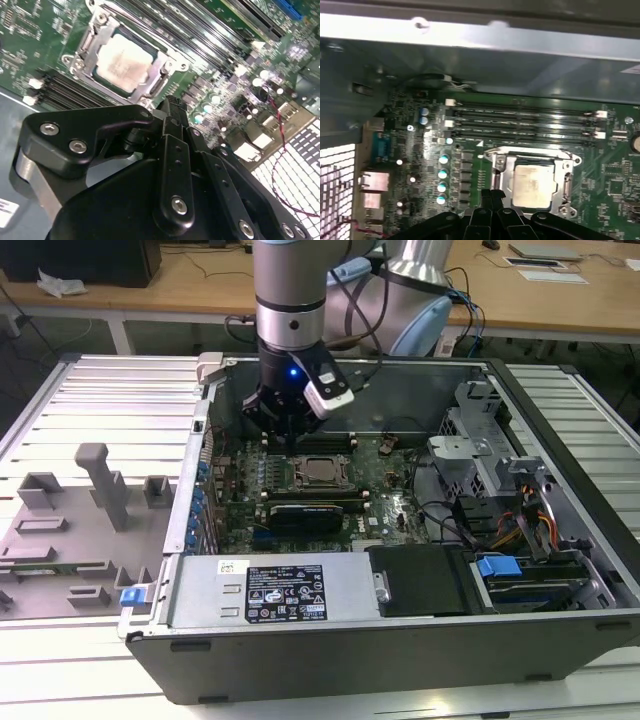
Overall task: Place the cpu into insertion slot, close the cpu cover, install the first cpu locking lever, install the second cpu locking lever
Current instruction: 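Install the first cpu locking lever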
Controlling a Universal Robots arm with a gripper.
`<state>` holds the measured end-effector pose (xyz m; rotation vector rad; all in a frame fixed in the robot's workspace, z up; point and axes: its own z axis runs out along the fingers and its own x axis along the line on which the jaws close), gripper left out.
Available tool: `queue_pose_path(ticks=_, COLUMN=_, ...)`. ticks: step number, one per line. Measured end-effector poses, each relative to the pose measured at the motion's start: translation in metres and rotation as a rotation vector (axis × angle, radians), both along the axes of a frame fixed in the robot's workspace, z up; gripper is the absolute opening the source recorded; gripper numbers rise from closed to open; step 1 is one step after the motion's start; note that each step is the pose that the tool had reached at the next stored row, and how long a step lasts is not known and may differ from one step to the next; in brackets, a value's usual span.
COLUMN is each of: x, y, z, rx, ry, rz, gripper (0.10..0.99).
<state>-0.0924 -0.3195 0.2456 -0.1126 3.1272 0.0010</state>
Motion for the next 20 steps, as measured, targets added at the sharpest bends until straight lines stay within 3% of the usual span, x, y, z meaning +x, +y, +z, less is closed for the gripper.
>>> queue_pose_path(ticks=4, x=-0.0102, y=0.0, z=0.0, rx=0.002, ry=-0.0001, rz=0.0, gripper=0.106)
queue_pose_path(ticks=7, x=-0.0111, y=0.0, z=0.0, rx=0.004, ry=-0.0002, rz=0.0, gripper=0.106)
queue_pose_path(ticks=12, x=-0.0113, y=0.0, z=0.0085, rx=0.007, ry=-0.0017, rz=0.0, gripper=0.106)
queue_pose_path(ticks=16, x=-0.0154, y=0.0, z=0.0085, rx=0.079, ry=-0.0033, rz=0.0, gripper=0.106)
queue_pose_path(ticks=17, x=-0.017, y=0.0, z=0.0085, rx=0.102, ry=-0.0037, rz=0.0, gripper=0.106)
queue_pose_path(ticks=19, x=-0.0191, y=0.0, z=0.0085, rx=0.129, ry=-0.0042, rz=0.0, gripper=0.106)
queue_pose_path(ticks=20, x=-0.0208, y=0.0, z=0.0085, rx=0.153, ry=-0.0046, rz=0.0, gripper=0.106)
